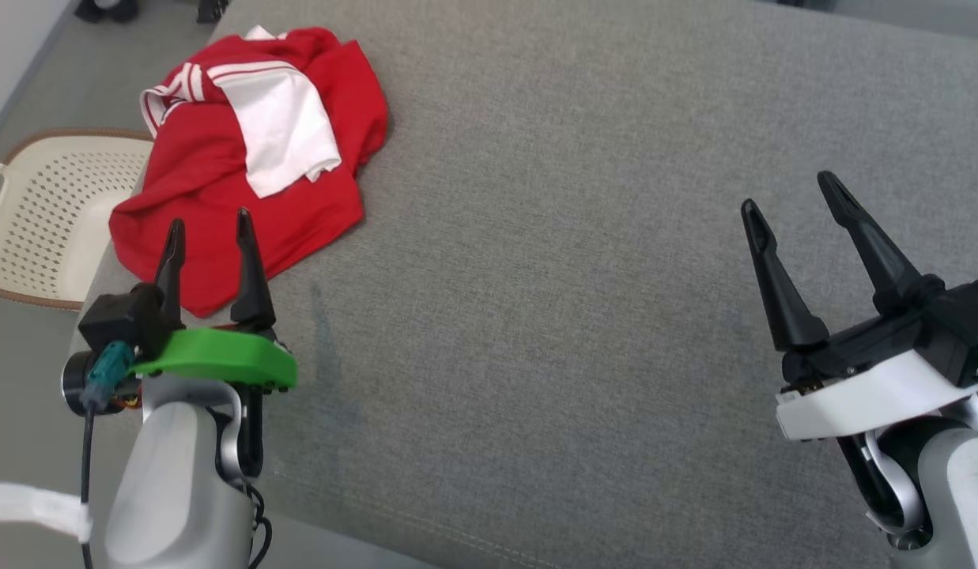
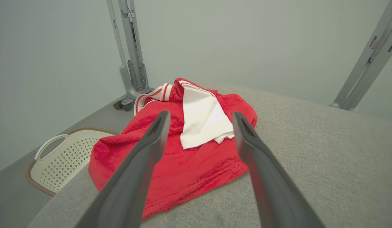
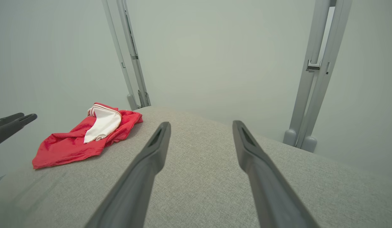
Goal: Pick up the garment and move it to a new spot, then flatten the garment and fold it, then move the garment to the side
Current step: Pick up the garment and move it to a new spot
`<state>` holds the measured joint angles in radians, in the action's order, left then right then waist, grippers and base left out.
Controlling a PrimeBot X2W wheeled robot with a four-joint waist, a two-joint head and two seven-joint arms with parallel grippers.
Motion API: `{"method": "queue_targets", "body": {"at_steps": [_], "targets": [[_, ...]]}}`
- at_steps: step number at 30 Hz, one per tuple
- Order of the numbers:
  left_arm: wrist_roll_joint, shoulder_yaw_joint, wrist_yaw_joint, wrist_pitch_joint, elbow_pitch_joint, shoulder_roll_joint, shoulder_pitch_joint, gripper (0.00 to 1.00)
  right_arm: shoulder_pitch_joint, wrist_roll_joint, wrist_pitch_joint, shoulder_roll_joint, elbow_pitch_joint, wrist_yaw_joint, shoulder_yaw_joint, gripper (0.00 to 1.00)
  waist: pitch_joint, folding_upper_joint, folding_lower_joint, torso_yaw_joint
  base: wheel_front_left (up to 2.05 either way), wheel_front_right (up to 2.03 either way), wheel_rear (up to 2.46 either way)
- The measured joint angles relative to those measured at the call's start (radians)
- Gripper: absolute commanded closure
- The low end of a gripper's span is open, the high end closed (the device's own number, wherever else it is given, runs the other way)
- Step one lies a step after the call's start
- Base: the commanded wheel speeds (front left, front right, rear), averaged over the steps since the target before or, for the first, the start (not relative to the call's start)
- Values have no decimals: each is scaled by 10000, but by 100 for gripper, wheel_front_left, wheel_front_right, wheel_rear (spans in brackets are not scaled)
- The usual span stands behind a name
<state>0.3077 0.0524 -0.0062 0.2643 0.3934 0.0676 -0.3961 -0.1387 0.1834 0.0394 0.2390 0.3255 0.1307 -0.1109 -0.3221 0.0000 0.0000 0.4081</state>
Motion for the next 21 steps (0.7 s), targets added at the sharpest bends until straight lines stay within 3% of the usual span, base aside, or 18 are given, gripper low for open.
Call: {"method": "queue_targets", "body": {"at_steps": [8,14,15,16,17,21], "targets": [[825,-136,-957,-359,5118,257,-2939,0,-728,-92,38,119,-92,0,-226,0,-1582,0,1,-435,0,0,0],[1271,-221,-1168,-500,7095,744,-4134,0,-920,-54,-163,73,-355,0,-305,0,-2161,0,0,-1017,0,0,0],[1335,-232,-1179,-483,7248,802,-4213,4,-920,-54,-197,75,-382,0,-293,0,-2201,0,0,-1099,0,0,0],[1383,-209,-1183,-472,7426,871,-4305,56,-927,-54,-236,73,-412,0,-276,0,-2240,1,0,-1196,0,0,0],[1417,-201,-1212,-460,7565,949,-4376,100,-927,-65,-238,71,-441,0,-247,0,-2264,1,0,-1278,0,0,0],[1492,-29,-1244,-253,7800,1168,-4541,100,-917,-109,-293,123,-462,0,-123,0,-2178,1,1,-1420,0,0,0]]}}
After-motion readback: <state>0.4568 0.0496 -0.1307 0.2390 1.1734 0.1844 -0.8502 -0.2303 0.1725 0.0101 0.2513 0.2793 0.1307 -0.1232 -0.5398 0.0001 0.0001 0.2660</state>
